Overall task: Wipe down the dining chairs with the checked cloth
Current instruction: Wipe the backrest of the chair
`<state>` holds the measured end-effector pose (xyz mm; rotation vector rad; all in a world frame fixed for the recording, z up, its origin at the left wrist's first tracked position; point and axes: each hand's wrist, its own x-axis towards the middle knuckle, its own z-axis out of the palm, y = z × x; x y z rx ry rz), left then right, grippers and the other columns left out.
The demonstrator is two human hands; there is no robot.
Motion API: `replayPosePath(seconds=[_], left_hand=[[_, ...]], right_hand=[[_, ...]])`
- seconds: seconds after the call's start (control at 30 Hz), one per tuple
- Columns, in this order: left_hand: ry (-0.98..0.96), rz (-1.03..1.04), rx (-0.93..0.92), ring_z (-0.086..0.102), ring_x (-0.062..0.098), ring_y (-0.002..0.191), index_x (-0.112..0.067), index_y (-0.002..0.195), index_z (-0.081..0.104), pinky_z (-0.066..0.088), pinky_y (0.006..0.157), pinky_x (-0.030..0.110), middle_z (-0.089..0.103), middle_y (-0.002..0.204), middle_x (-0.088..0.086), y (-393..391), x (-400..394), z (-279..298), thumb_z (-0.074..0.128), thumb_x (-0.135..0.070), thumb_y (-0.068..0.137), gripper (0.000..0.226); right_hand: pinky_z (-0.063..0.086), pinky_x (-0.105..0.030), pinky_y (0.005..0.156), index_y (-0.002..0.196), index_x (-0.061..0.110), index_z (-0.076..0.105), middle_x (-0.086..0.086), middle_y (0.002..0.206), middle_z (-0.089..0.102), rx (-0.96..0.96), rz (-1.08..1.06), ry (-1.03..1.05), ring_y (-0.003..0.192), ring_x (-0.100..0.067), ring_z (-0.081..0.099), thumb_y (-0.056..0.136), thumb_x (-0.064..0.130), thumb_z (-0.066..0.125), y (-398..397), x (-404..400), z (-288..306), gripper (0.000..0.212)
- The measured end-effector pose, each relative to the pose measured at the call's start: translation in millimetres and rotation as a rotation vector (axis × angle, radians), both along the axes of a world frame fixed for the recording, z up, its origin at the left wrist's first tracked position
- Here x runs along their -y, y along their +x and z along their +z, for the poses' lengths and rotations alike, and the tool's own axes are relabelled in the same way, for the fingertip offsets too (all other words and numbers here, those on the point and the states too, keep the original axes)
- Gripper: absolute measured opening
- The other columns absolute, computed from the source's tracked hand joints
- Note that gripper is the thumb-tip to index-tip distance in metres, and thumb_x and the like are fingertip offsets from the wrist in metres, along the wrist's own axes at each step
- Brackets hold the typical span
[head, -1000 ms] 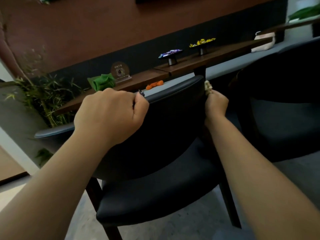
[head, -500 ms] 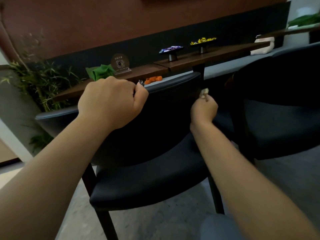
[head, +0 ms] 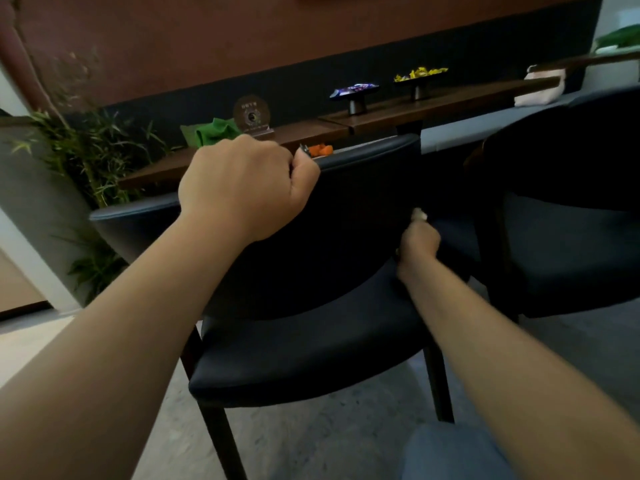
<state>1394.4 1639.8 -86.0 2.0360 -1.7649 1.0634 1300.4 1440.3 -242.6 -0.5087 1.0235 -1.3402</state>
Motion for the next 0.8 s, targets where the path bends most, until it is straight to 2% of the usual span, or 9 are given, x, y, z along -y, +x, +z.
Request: replayPosePath(seconds=[0.1, 0.27, 0.33, 0.4, 0.43, 0.47, 0.53, 0.63, 0.8], left_hand=[[-0.013, 0.000, 0.001, 0.036, 0.018, 0.043, -0.015, 0.053, 0.046, 0.018, 0.046, 0.024, 0.040, 0.050, 0.002, 1, 1, -1, 0.025, -0.042, 0.096, 0.055], [-0.027, 0.005, 0.018, 0.035, 0.018, 0.044, -0.016, 0.054, 0.044, 0.019, 0.046, 0.025, 0.040, 0.051, 0.001, 3, 1, -2, 0.027, -0.040, 0.099, 0.054], [-0.032, -0.006, 0.041, 0.035, 0.016, 0.043, -0.018, 0.055, 0.044, 0.019, 0.046, 0.025, 0.041, 0.051, -0.001, 3, 0, -4, 0.026, -0.040, 0.099, 0.052], [-0.022, -0.022, 0.047, 0.034, 0.015, 0.044, -0.019, 0.059, 0.043, 0.017, 0.046, 0.025, 0.040, 0.052, -0.002, 2, -1, -3, 0.024, -0.041, 0.100, 0.050], [-0.001, -0.042, 0.044, 0.034, 0.014, 0.044, -0.019, 0.062, 0.044, 0.017, 0.046, 0.026, 0.040, 0.053, -0.002, 4, -1, -1, 0.023, -0.042, 0.100, 0.049], [0.046, -0.074, 0.017, 0.035, 0.015, 0.046, -0.020, 0.067, 0.046, 0.018, 0.046, 0.026, 0.041, 0.055, -0.003, 6, -4, 2, 0.021, -0.045, 0.100, 0.048], [0.217, -0.155, -0.116, 0.043, 0.015, 0.052, -0.025, 0.079, 0.050, 0.025, 0.048, 0.027, 0.046, 0.060, -0.005, 16, -12, 12, 0.017, -0.055, 0.097, 0.048], [0.386, -0.166, -0.375, 0.054, 0.017, 0.063, -0.025, 0.095, 0.063, 0.040, 0.058, 0.032, 0.057, 0.066, 0.001, 43, -27, 23, 0.019, -0.067, 0.086, 0.062], [0.321, -0.064, -0.235, 0.049, 0.017, 0.050, -0.020, 0.086, 0.063, 0.027, 0.048, 0.028, 0.048, 0.051, 0.002, 45, -27, 15, 0.010, -0.067, 0.081, 0.072]], right_hand=[[0.047, -0.036, 0.096, 0.128, 0.001, 0.052, -0.010, 0.114, 0.061, 0.154, 0.065, 0.116, 0.106, -0.028, 0.058, 0.101, 0.021, 0.041, 16, -62, -8, 0.035], [0.041, -0.037, 0.101, 0.136, -0.001, 0.041, -0.021, 0.132, 0.053, 0.042, 0.390, 0.228, 0.121, -0.034, 0.052, 0.102, 0.008, 0.030, 57, -155, -7, 0.037], [0.040, -0.044, 0.103, 0.132, -0.006, 0.043, -0.024, 0.116, 0.058, 0.165, 0.495, 0.279, 0.124, -0.040, 0.049, 0.102, 0.010, 0.028, 74, -187, 2, 0.037], [0.031, -0.049, 0.111, 0.113, 0.000, 0.056, -0.014, 0.080, 0.052, 0.246, 0.667, 0.333, 0.114, -0.043, 0.055, 0.098, 0.003, 0.027, 94, -212, 12, 0.032], [0.026, -0.052, 0.112, 0.093, 0.005, 0.059, -0.010, 0.070, 0.048, 0.276, 0.757, 0.301, 0.094, -0.039, 0.063, 0.095, -0.003, 0.025, 101, -222, 17, 0.035], [0.026, -0.053, 0.112, 0.083, 0.007, 0.059, -0.009, 0.066, 0.051, 0.292, 0.809, 0.246, 0.074, -0.032, 0.062, 0.092, -0.007, 0.023, 104, -230, 21, 0.039], [0.037, -0.051, 0.107, 0.099, 0.001, 0.064, -0.019, 0.091, 0.067, 0.289, 0.845, 0.144, 0.087, -0.035, 0.066, 0.094, -0.005, 0.028, 95, -236, 23, 0.037], [0.052, -0.036, 0.094, 0.107, 0.003, 0.065, -0.017, 0.102, 0.070, 0.228, 0.696, -0.011, 0.100, -0.028, 0.067, 0.093, -0.004, 0.041, 53, -220, 9, 0.028], [0.052, -0.030, 0.094, 0.125, 0.011, 0.058, -0.005, 0.116, 0.067, 0.117, -0.105, -0.343, 0.108, -0.017, 0.064, 0.091, -0.004, 0.038, -15, -169, 8, 0.042]])
